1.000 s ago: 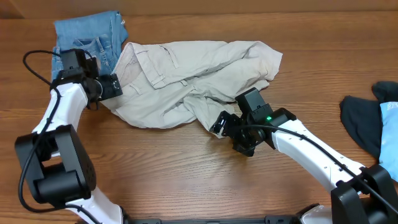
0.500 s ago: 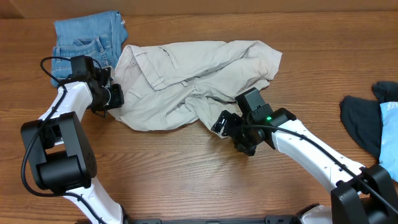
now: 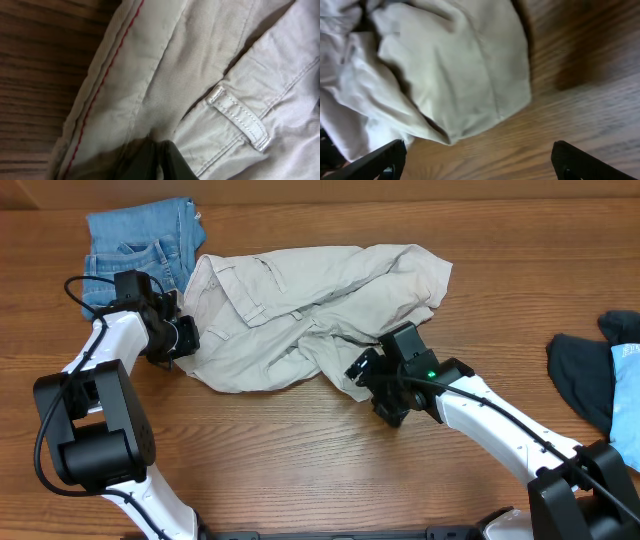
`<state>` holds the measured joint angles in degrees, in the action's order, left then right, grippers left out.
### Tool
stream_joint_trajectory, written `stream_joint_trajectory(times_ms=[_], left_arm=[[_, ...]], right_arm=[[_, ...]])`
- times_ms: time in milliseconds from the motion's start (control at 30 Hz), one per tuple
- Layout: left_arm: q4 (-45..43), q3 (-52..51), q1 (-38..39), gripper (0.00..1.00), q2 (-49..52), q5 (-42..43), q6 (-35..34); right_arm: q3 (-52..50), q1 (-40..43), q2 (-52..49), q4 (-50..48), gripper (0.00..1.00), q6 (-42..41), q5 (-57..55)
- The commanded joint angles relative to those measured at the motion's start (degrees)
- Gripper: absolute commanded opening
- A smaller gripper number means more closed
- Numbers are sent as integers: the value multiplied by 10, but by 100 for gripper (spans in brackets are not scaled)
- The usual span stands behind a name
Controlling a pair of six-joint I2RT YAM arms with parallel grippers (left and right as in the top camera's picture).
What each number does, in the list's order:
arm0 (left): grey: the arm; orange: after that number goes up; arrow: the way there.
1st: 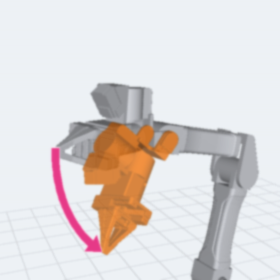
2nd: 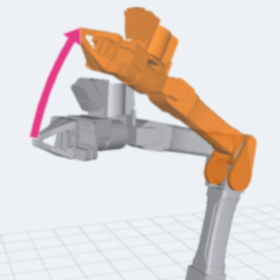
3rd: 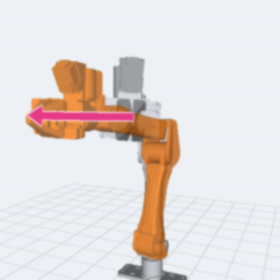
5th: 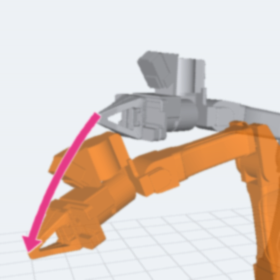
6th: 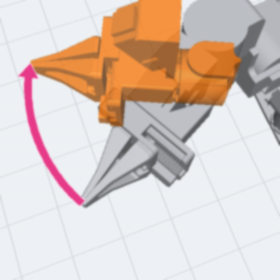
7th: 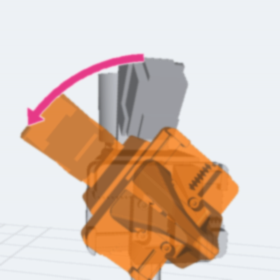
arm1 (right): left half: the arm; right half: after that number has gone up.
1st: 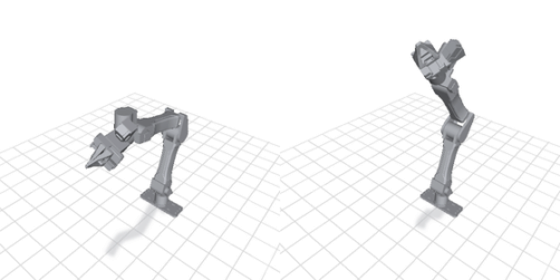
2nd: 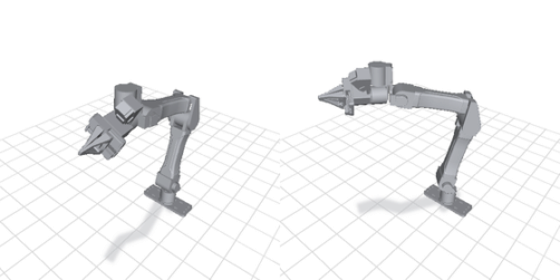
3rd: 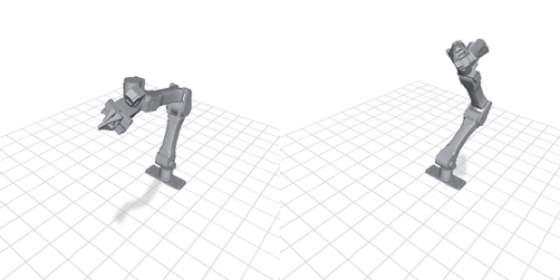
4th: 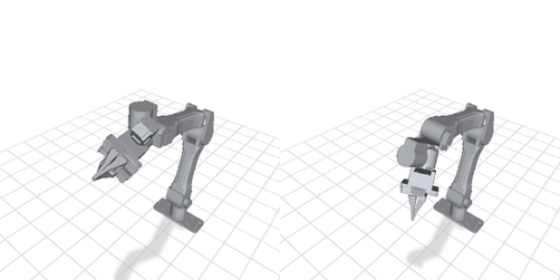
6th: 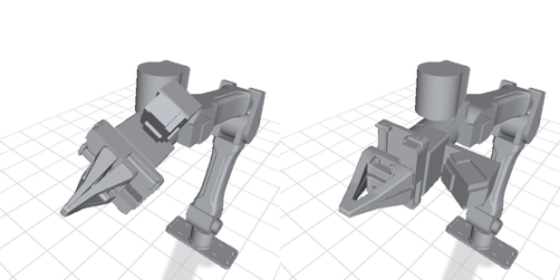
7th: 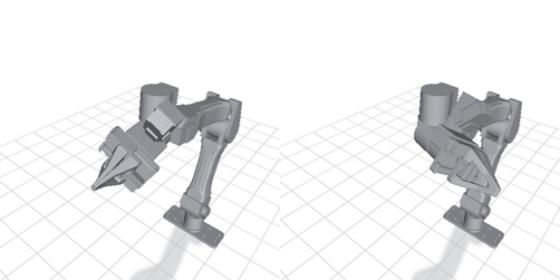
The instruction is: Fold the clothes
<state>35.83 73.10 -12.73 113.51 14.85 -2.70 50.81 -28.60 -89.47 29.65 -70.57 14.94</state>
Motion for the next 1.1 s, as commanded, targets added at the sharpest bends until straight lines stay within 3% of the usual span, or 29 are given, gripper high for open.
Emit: stream_joint_trajectory(times_ms=[0,300,433,533,633,700,800,1067], left_arm=[[5,1,5,9,7,17,-12],[5,1,5,10,7,18,-23],[5,1,5,10,7,32,-23],[5,1,5,9,7,32,-23],[12,1,5,4,7,33,-27],[25,1,5,4,7,32,-30],[49,1,5,4,7,52,-42],[119,1,5,4,-80,68,-42]], right_arm=[[-2,-3,-12,-11,97,-6,-17],[-2,-3,-61,-57,96,-6,-19],[-2,-3,-94,-84,89,-6,-12],[-2,-3,-96,-84,74,-6,-14],[-2,-3,-96,-83,46,-2,-14],[-2,-2,-94,-71,41,-2,-15],[0,19,-66,-12,4,-2,-30],[40,72,184,186,4,57,-184]])
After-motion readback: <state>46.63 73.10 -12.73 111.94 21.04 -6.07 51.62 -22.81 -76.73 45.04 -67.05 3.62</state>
